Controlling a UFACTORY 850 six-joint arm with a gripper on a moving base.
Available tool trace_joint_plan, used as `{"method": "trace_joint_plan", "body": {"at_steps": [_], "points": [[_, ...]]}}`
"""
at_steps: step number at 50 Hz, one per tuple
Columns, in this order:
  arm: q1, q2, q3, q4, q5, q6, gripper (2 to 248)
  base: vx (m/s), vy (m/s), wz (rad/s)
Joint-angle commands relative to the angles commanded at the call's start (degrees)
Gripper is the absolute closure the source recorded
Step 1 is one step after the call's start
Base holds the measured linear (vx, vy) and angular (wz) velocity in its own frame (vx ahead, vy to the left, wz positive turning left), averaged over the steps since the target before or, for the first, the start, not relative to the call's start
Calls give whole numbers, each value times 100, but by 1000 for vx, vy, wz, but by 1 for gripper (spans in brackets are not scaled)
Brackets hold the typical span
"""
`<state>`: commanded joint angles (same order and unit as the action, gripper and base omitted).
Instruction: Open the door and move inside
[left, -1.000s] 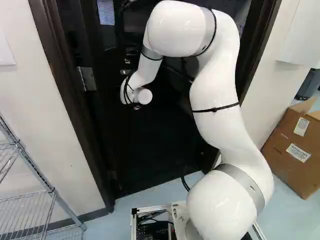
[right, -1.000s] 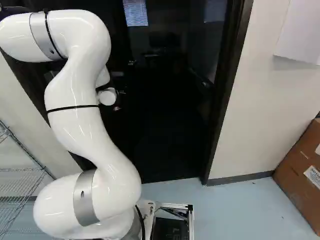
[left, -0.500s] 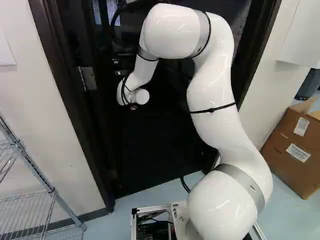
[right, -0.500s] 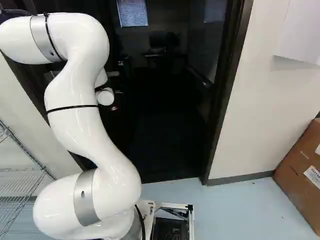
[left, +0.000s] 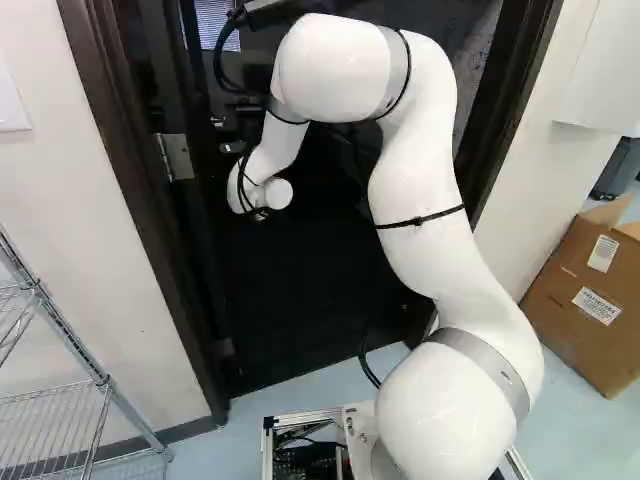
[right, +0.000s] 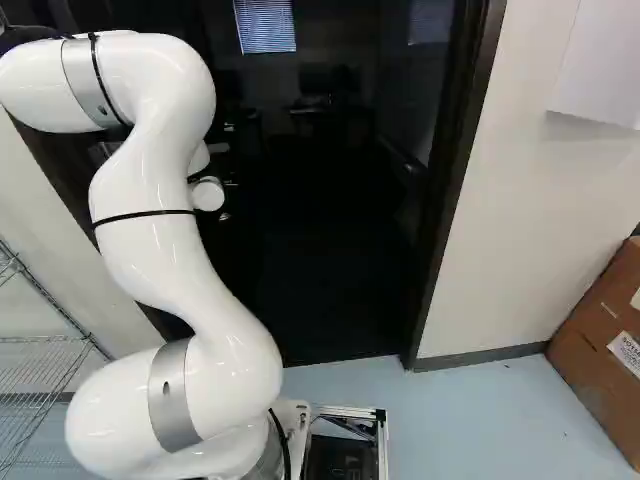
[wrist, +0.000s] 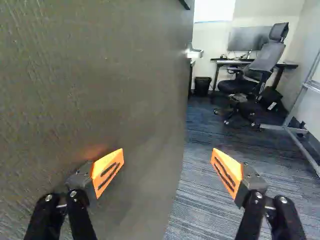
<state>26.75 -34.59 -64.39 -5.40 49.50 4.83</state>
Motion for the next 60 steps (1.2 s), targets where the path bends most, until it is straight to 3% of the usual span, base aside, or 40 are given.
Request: {"method": "trace_joint_plan", "body": {"at_steps": [60], "points": [[6,-6,-8,-1074,0,0,3,0,0,0]]}}
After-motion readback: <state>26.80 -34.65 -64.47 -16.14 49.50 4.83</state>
